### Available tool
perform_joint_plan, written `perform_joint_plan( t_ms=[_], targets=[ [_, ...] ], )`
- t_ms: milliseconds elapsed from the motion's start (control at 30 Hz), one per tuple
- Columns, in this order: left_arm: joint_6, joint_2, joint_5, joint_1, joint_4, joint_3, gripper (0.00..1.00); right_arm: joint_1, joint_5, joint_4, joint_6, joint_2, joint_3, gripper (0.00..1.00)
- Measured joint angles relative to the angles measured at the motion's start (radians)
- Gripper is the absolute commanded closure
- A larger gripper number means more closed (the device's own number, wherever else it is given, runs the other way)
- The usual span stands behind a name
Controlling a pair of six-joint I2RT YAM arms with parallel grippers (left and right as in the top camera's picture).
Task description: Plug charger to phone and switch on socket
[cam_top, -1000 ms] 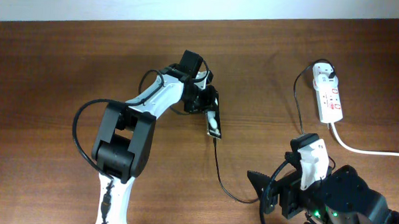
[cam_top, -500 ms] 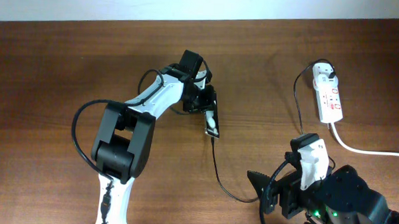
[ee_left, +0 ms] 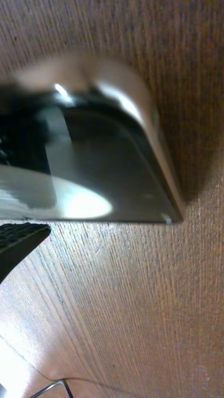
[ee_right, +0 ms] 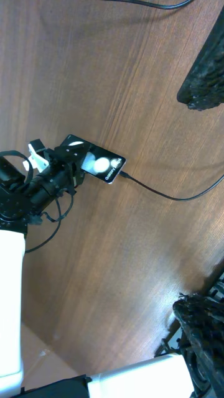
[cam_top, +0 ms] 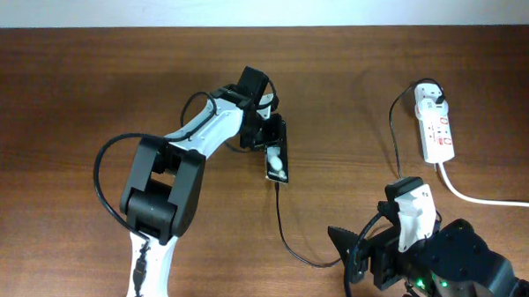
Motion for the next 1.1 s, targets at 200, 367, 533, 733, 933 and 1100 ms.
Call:
perform_joint_plan(
  t_ms=[200, 367, 533, 733, 933, 1100],
  targets=[
    [0.002, -0.006, 0.000, -0.001, -0.008, 0.000, 0.49, 0.000, 0.000, 0.000, 0.000, 0.000, 0.000, 0.01],
    [0.006, -0.013, -0.001, -0.001, -0.026, 0.000, 0.41, 0.000, 0.000, 0.000, 0.000, 0.000, 0.000, 0.01],
    [0.005, -0.020, -0.012, -0.002, -0.034, 0.001, 0.18, 0.000, 0.000, 0.000, 0.000, 0.000, 0.000, 0.01],
    [0.006, -0.033, -0.038, -0.006, -0.038, 0.011, 0.01, 0.000, 0.000, 0.000, 0.000, 0.000, 0.000, 0.01],
    [0.029, -0.028, -0.138, 0.059, -0.247, 0.062, 0.01, 0.000, 0.000, 0.000, -0.001, 0.000, 0.000, 0.01],
    [0.081, 0.007, -0.404, 0.173, -0.604, 0.206, 0.01, 0.000, 0.000, 0.000, 0.000, 0.000, 0.000, 0.01]
  ],
)
